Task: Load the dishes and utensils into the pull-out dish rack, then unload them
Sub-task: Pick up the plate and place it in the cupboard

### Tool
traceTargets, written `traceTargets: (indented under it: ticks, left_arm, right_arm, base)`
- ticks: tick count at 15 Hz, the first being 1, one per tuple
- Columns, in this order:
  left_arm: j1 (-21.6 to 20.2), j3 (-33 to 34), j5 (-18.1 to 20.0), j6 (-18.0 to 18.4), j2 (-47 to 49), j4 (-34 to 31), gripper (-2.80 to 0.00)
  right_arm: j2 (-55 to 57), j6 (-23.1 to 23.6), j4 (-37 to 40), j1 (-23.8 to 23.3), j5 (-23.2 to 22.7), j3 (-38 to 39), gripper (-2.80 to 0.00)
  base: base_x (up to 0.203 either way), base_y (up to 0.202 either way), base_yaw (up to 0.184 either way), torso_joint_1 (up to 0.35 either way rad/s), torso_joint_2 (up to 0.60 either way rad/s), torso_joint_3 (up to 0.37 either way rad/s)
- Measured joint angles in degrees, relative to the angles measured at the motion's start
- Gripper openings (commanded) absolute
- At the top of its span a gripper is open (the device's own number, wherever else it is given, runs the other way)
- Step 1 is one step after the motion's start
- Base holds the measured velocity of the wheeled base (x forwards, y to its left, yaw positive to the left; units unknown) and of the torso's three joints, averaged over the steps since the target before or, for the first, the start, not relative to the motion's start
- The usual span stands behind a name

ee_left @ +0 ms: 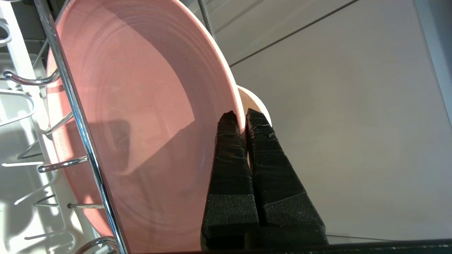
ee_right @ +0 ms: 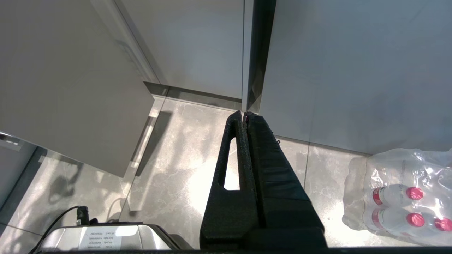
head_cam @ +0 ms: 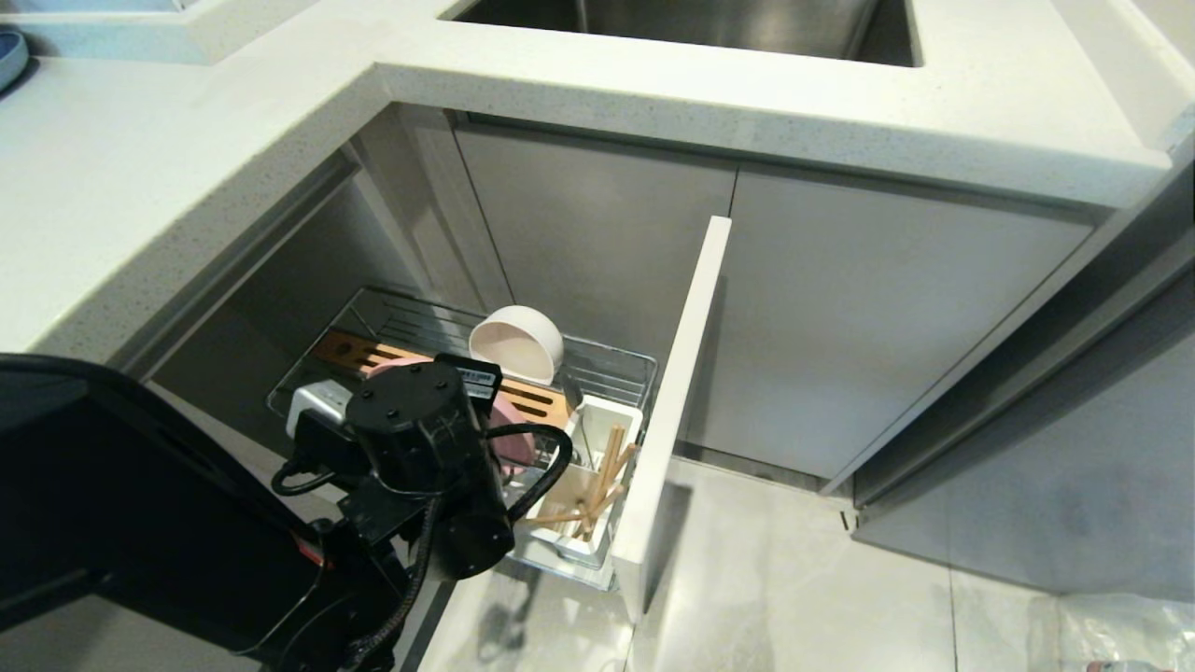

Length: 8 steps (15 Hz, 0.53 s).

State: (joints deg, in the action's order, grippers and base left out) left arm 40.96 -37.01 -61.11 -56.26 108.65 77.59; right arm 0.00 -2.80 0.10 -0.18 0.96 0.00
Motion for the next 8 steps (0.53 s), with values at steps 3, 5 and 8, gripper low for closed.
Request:
traceTargets:
  ticks: [3,5,8]
  left_arm:
    - [0.03,-0.13,-0.05,-0.10,-0.05,-1.87,-2.80]
    - [0.07,-0.15,-0.05,-0.10,-0.13,-2.18,-2.80]
    - [0.10,-0.24,-0.05,-0.06,-0.17,-2.24,-2.80]
  right_arm:
    - [0.00,0.00,0.00,0.00,0.00,0.00,-2.80]
    - [0.00,0.00,0.00,0.00,0.00,0.00,-2.80]
    - [0.00,0.00,0.00,0.00,0.00,0.00,-2.80]
  base:
    - [0.000,0.000,0.000,0.000,0.00,0.000]
    - [0.000,0.000,0.000,0.000,0.00,0.000]
    - [0.000,0.000,0.000,0.000,0.00,0.000]
